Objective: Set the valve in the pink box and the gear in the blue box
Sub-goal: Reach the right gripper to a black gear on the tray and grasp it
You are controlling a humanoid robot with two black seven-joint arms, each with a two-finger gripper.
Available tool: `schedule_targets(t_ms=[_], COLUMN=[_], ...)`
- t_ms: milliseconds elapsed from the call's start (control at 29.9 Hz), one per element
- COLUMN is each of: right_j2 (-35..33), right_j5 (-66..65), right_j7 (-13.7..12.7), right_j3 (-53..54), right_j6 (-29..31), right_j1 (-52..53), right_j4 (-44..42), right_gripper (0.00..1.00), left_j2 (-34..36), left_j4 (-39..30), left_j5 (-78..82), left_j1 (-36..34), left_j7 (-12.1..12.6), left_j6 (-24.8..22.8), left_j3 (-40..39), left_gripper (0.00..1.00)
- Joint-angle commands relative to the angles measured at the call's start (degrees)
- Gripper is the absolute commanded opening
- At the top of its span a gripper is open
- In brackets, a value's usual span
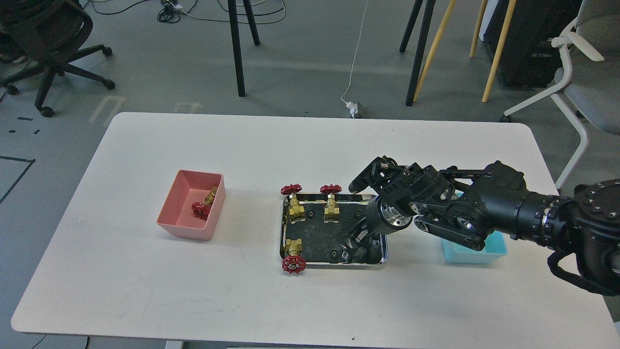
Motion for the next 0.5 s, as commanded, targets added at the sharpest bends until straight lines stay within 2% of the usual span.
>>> schedule_targets(t_ms=[0, 267, 468], right_j2=[0.38, 0.47, 0.38], right_j5=[0.18, 0.18, 0.18], right_j7=[0.24, 0.24, 0.24], right_j3=[-1.00, -1.18, -1.53], right_j6=[0.00, 0.00, 0.00], right_j1=[0.41, 0.06, -0.21], right_j4=[0.69, 0.70, 0.70], right_gripper=[0.59, 0.60, 0.57], left_j2=[0.13, 0.22, 0.22], left_j4=[0.00, 0.09, 0.09], left_j5=[-0.07, -0.07, -0.16], left_j1=[-0.04, 0.05, 0.05], left_j7=[-0.07, -0.07, -0.07], left_j6=[-0.09, -0.09, -0.09], left_j3=[-0.05, 0.04, 0.04], left_gripper=[0.98, 0.98, 0.98])
